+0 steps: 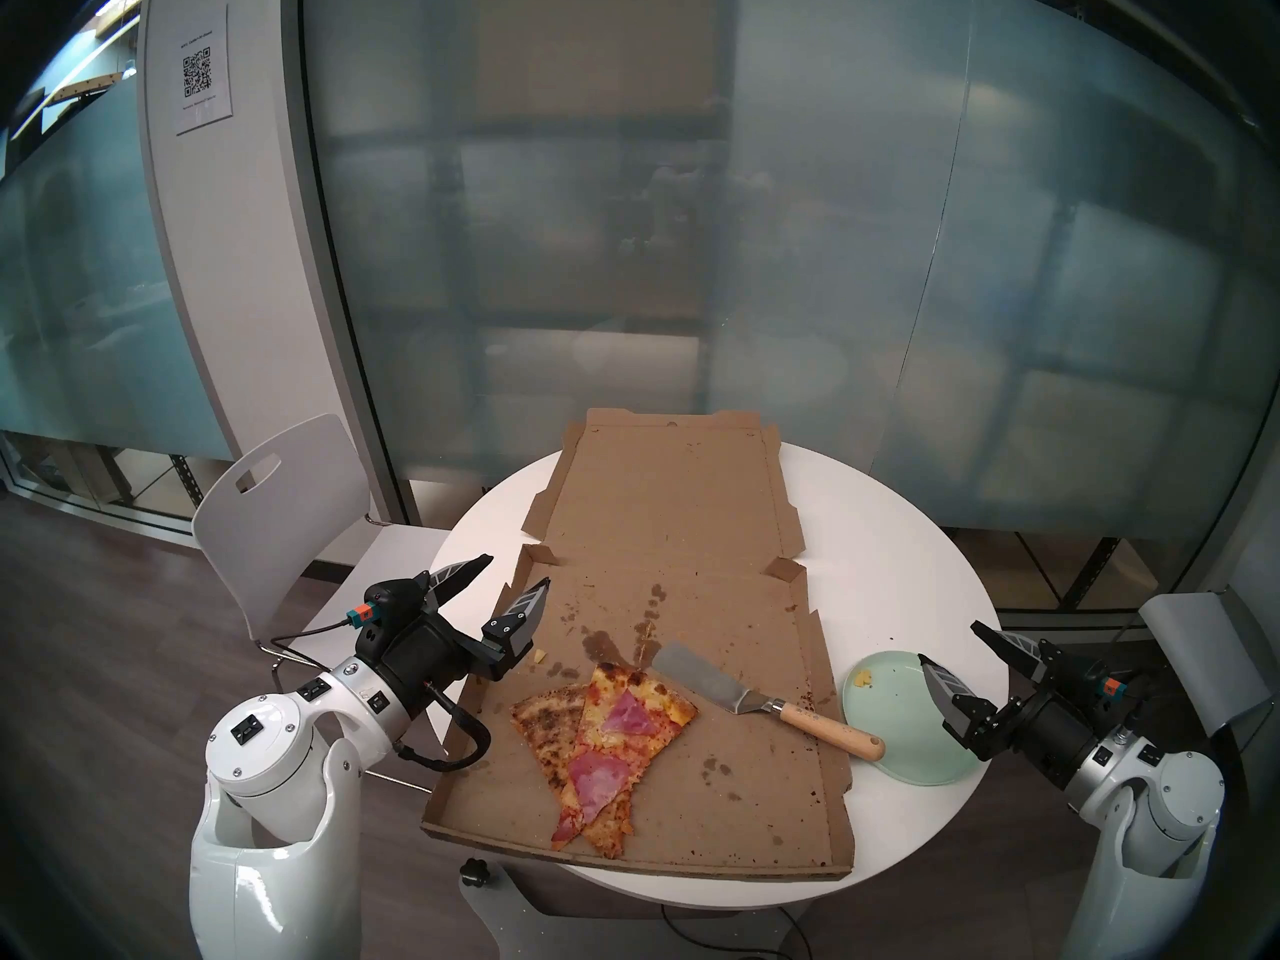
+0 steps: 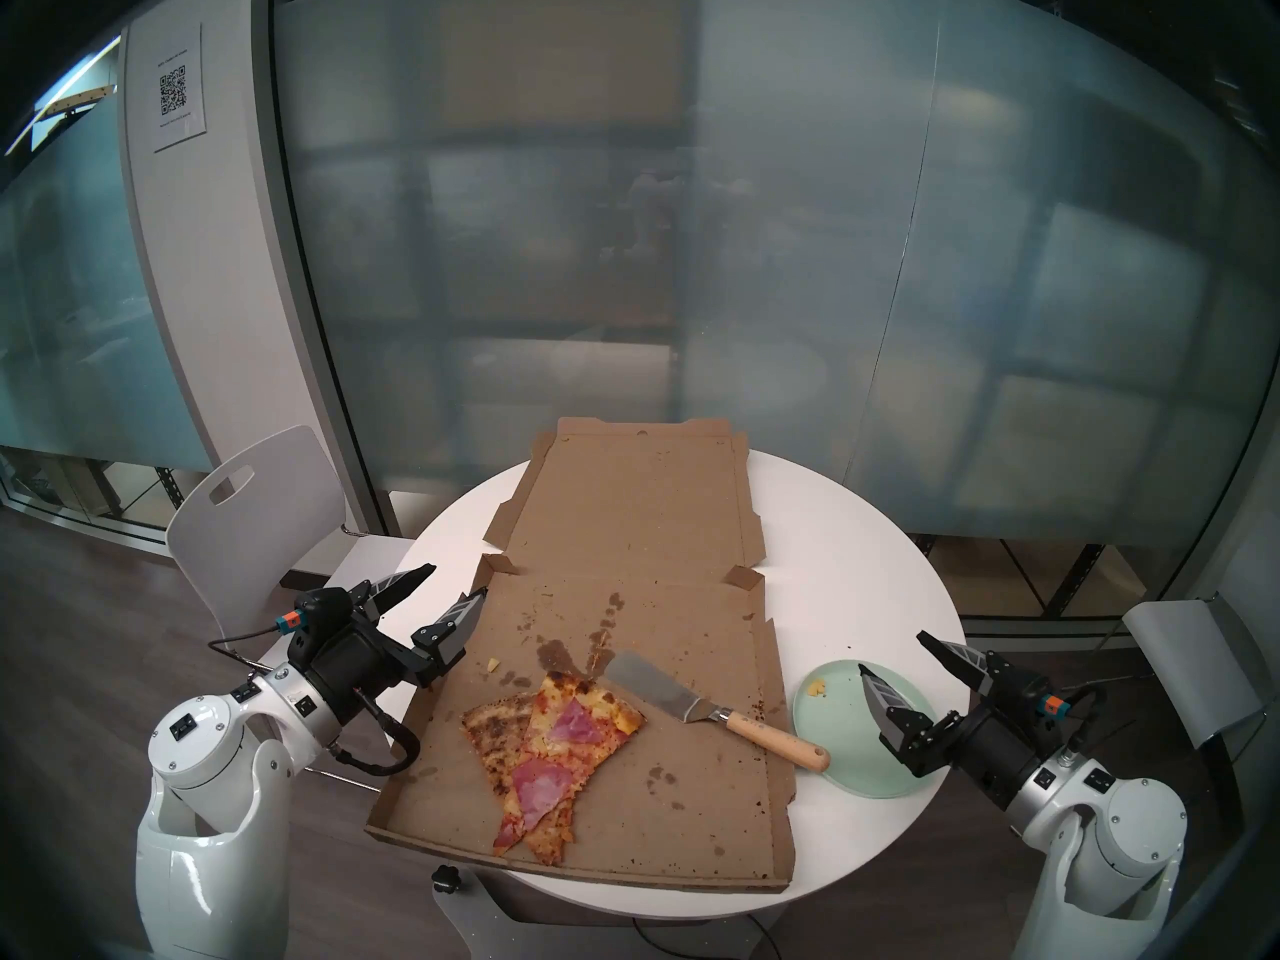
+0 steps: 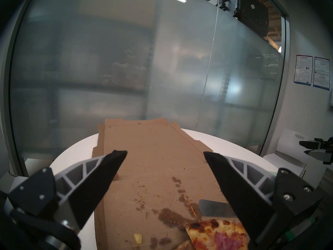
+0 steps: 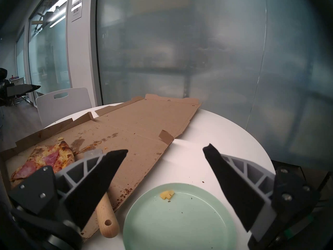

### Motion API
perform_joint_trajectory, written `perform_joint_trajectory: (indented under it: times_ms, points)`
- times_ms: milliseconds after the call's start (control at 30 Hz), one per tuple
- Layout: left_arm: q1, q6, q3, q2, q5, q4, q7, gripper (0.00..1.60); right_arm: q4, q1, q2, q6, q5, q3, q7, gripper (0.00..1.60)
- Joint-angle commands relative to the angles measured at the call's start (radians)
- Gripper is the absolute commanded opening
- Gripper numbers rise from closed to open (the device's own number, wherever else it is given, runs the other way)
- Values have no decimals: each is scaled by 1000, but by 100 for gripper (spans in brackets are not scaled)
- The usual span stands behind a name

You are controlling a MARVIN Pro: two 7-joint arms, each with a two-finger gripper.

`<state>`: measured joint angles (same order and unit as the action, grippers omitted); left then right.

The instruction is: Put pizza slice onto the plate

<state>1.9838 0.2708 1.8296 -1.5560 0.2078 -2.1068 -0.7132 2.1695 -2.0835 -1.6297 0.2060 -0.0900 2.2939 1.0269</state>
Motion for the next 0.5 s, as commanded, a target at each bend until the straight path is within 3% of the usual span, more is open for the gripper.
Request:
perform_joint_trajectory:
  times_ms: [0, 467]
  points:
    - [0, 0, 0, 0, 0, -16, 0, 160, 14, 2, -1, 0, -4, 0, 1, 160]
    - [0, 0, 0, 0, 0, -16, 0, 160, 13, 2, -1, 0, -3, 1, 2, 160]
